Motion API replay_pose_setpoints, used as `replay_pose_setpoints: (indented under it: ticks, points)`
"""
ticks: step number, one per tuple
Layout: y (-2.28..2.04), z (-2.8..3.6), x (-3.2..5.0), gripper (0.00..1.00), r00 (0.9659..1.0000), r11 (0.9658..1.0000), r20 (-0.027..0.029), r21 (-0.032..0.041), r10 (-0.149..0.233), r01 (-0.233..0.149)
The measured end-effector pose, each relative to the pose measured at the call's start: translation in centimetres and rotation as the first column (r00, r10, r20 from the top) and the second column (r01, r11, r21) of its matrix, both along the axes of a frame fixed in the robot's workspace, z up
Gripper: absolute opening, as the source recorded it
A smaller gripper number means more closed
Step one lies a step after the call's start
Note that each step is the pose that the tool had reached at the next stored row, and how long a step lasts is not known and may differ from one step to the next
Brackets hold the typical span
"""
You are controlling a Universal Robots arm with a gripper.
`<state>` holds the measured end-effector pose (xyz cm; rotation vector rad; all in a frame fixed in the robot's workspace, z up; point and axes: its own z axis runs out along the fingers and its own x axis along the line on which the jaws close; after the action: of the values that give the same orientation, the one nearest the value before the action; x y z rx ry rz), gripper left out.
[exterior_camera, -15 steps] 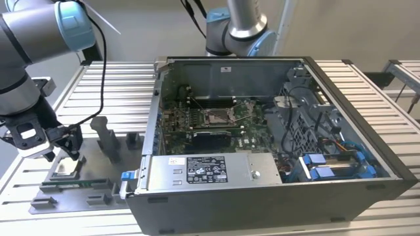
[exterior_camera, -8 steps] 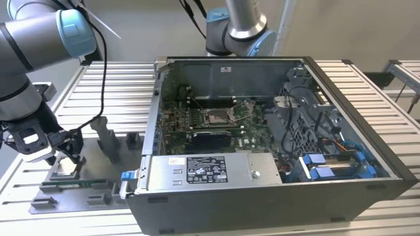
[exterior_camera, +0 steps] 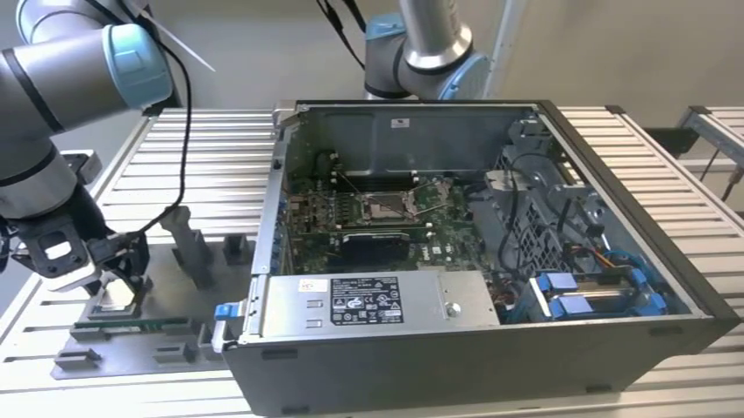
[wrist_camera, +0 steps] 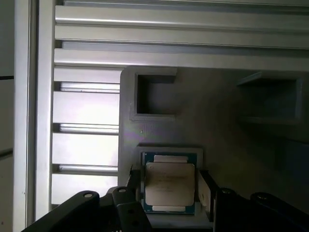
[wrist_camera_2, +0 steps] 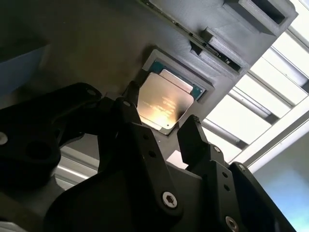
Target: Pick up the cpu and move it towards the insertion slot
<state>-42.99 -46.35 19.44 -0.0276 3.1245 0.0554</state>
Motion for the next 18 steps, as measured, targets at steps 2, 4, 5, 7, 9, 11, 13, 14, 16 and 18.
replay_pose_setpoints:
  ticks: [2, 4, 5, 7, 9, 11, 13, 14, 16, 18]
  points:
    - [-0.01, -0.14, 0.00, 1.00, 1.0000, 1.0000, 0.0000, 0.0000, 0.000, 0.000]
    - [-0.07, -0.27, 0.00, 1.00, 1.0000, 1.0000, 0.0002, 0.0001, 0.001, -0.001]
    - [-0.11, -0.33, 0.00, 1.00, 1.0000, 1.0000, 0.0001, 0.0001, 0.002, -0.002]
    - [-0.13, -0.45, -0.01, 1.00, 1.0000, 1.0000, 0.0000, 0.0000, 0.003, -0.003]
    - [-0.16, -0.54, 0.00, 1.00, 1.0000, 1.0000, 0.0000, 0.0000, 0.004, -0.004]
    - [-0.16, -0.55, 0.00, 1.00, 1.0000, 1.0000, 0.0000, 0.0000, 0.006, -0.006]
    - [-0.16, -0.57, 0.01, 1.00, 1.0000, 1.0000, 0.0001, 0.0001, 0.006, -0.006]
    - [-0.16, -0.57, 0.02, 1.00, 1.0000, 1.0000, 0.0002, 0.0002, 0.006, -0.006]
    - [-0.18, -0.57, 0.08, 1.00, 1.0000, 1.0000, 0.0001, 0.0001, 0.007, -0.007]
    - [-0.20, -0.57, 0.10, 1.00, 1.0000, 1.0000, 0.0001, 0.0000, 0.008, -0.008]
